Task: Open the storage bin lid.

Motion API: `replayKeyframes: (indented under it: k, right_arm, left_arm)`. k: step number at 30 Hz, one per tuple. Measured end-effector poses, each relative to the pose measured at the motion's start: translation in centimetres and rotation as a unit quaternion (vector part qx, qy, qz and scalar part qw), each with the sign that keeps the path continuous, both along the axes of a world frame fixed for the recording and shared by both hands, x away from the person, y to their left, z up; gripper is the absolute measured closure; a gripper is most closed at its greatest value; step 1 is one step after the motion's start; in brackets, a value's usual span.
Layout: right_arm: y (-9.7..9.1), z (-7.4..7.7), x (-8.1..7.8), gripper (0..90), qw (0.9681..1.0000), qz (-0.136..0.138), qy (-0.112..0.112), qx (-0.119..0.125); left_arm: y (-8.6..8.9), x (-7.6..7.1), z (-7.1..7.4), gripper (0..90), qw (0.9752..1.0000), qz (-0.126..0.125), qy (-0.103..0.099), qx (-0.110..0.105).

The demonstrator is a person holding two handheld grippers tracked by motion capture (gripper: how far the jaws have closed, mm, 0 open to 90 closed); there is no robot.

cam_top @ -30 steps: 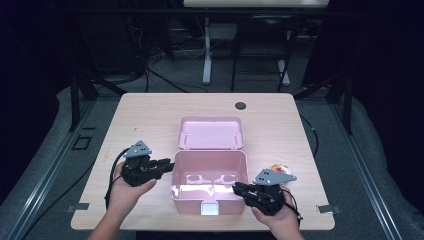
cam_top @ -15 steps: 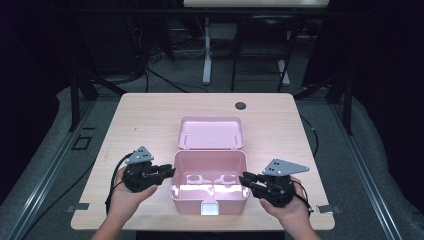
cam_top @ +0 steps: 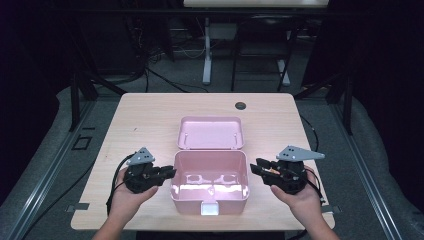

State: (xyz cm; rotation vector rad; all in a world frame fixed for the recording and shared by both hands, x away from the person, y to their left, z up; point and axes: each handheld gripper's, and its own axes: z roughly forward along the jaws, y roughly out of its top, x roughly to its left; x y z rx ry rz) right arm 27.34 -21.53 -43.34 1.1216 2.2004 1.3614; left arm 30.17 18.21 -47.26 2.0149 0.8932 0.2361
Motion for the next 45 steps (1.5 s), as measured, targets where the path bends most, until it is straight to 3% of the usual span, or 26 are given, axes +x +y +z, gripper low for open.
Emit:
replayKeyframes:
  k: [5,12,14,18,25,34,45]
  right_arm:
    - [-0.5,0.1,0.6,59.6,0.9999,-0.008,0.008,-0.002]
    - [-1.2,-0.1,1.5,53.5,0.9992,-0.022,0.013,-0.03]
    - [-1.4,-0.2,1.7,51.2,0.9991,-0.025,0.006,-0.035]
    - [-1.8,-0.3,2.3,46.2,0.9987,-0.026,0.022,-0.038]
    - [-2.2,-0.4,3.3,37.7,0.997,-0.039,0.03,-0.06]
    - [-2.5,-0.3,4.6,31.5,0.9921,-0.049,0.055,-0.102]
    - [-2.8,-1.0,6.4,26.0,0.9823,-0.057,0.09,-0.154]
  left_arm:
    - [0.0,0.0,0.0,77.7,1.0,0.001,0.0,-0.001]
    - [0.0,0.0,0.0,77.8,1.0,0.0,0.0,0.001]
    - [0.0,-0.1,0.0,77.8,1.0,0.002,0.001,-0.001]
    - [0.0,-0.1,0.0,77.8,1.0,0.001,0.0,0.001]
    - [0.0,-0.1,0.0,77.9,1.0,0.001,0.0,-0.001]
    - [0.0,-0.1,0.0,77.9,1.0,0.0,0.0,0.001]
    - [0.0,-0.1,0.0,77.9,1.0,-0.001,-0.001,0.003]
